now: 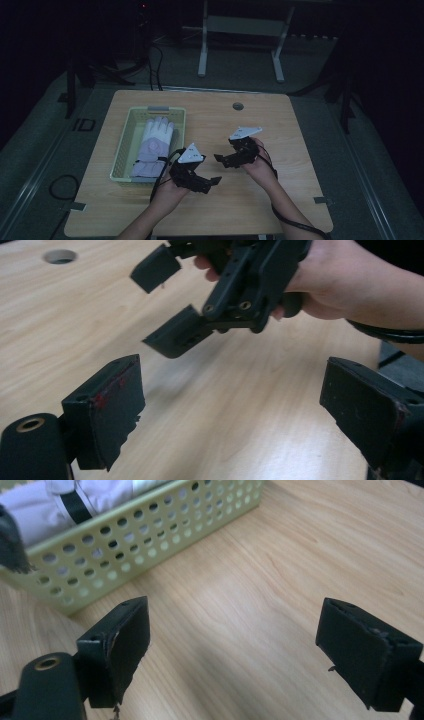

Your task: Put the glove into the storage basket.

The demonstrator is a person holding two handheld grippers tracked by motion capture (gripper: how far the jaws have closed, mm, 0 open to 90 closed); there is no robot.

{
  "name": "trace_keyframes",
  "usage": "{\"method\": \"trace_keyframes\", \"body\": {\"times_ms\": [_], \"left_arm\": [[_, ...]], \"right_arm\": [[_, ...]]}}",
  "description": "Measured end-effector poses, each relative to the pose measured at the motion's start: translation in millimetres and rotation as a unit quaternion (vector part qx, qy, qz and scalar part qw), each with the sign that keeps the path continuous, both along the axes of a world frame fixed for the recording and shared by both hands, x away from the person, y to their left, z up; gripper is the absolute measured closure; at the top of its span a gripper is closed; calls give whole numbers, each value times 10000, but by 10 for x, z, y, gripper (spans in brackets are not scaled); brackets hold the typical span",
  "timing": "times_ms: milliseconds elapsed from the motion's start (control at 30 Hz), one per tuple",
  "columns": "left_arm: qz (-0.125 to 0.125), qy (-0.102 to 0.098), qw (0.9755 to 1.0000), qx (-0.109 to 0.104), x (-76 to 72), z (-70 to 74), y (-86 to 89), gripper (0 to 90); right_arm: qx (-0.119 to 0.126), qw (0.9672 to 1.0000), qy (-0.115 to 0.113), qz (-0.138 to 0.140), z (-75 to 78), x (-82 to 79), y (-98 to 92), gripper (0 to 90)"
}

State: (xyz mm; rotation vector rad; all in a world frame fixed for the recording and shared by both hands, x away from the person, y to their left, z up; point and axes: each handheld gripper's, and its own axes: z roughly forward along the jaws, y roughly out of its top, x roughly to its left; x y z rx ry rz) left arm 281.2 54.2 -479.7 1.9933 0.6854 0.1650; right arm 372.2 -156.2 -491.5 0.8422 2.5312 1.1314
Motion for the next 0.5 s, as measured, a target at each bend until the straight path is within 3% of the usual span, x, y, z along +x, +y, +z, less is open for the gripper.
{"method": "trace_keyframes", "body": {"times_ms": [267, 500], "left_arm": [[-339, 125, 9993, -5, -90, -175, -204, 108], [-484, 198, 9986, 33, -138, -349, -322, 108]], "right_arm": [[84, 9999, 48, -60, -179, -97, -224, 139], [112, 9999, 19, -127, -291, -159, -389, 139]]}}
